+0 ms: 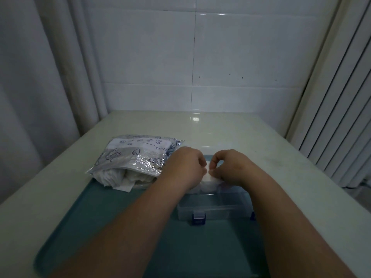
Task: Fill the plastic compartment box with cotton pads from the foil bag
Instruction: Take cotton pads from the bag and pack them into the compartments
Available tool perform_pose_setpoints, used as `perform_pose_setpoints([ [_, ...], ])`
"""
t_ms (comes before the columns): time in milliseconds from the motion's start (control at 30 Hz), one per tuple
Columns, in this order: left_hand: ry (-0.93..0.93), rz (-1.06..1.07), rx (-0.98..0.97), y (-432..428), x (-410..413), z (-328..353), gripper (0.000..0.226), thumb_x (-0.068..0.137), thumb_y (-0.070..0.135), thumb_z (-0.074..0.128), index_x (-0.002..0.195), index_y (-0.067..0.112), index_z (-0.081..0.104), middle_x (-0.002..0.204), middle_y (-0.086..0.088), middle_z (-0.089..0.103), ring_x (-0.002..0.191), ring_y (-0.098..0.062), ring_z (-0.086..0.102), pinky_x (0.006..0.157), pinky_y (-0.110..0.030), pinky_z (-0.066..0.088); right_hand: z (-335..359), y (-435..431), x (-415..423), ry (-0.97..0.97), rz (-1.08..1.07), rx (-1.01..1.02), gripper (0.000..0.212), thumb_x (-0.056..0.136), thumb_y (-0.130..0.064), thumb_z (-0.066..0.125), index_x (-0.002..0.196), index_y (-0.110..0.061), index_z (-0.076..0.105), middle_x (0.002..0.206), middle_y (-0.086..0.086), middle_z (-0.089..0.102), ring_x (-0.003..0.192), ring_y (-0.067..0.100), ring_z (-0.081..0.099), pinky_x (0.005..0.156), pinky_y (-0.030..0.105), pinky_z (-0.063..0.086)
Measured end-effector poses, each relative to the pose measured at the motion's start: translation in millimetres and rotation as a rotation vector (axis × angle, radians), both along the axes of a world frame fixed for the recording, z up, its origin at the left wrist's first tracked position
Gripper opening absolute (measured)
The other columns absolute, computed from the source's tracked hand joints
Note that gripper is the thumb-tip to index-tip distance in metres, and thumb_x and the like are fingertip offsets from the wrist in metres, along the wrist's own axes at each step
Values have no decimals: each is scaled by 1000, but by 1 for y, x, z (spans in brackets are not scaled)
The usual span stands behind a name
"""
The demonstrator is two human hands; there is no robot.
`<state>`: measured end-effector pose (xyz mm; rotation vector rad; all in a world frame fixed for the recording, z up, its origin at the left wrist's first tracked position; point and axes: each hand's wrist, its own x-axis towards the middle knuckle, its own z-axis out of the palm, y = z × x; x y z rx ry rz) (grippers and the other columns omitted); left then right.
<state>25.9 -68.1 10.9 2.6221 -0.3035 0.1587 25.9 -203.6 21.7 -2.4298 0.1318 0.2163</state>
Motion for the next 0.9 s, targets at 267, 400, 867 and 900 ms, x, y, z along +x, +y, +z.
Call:
perform_pose_setpoints([
  [267, 74, -40, 87, 4, 4, -1, 42, 83, 37, 73, 123, 24, 67, 120, -1, 66, 109, -19, 62, 94, -33, 50, -1, -3, 1, -23, 2, -33, 13, 83, -18, 72, 90, -27, 66, 97, 3, 62, 87, 21, 64, 82, 39, 59],
  [400, 99, -89, 185, 3, 9, -2, 43, 84, 41, 71, 123, 21, 67, 120, -3, 66, 107, -21, 62, 93, -34, 50, 0, -5, 1, 33, 30, -40, 29, 83, -9, 72, 108, -23, 72, 112, 5, 66, 94, 23, 65, 88, 39, 56],
  [867, 65, -112, 239, 5, 13, -3, 44, 83, 41, 72, 121, 19, 68, 119, -3, 65, 107, -22, 60, 92, -33, 49, 3, -1, -1, 55, 58, -186, 32, 83, -21, 73, 115, -26, 70, 102, -4, 62, 99, 18, 62, 94, 35, 53],
  [900, 67, -116, 242, 6, 13, -4, 44, 83, 41, 72, 121, 19, 68, 118, -3, 66, 107, -22, 61, 92, -33, 50, 3, -3, -2, 55, 55, -173, 32, 81, -23, 76, 113, -27, 71, 96, -6, 60, 96, 17, 62, 92, 34, 54],
])
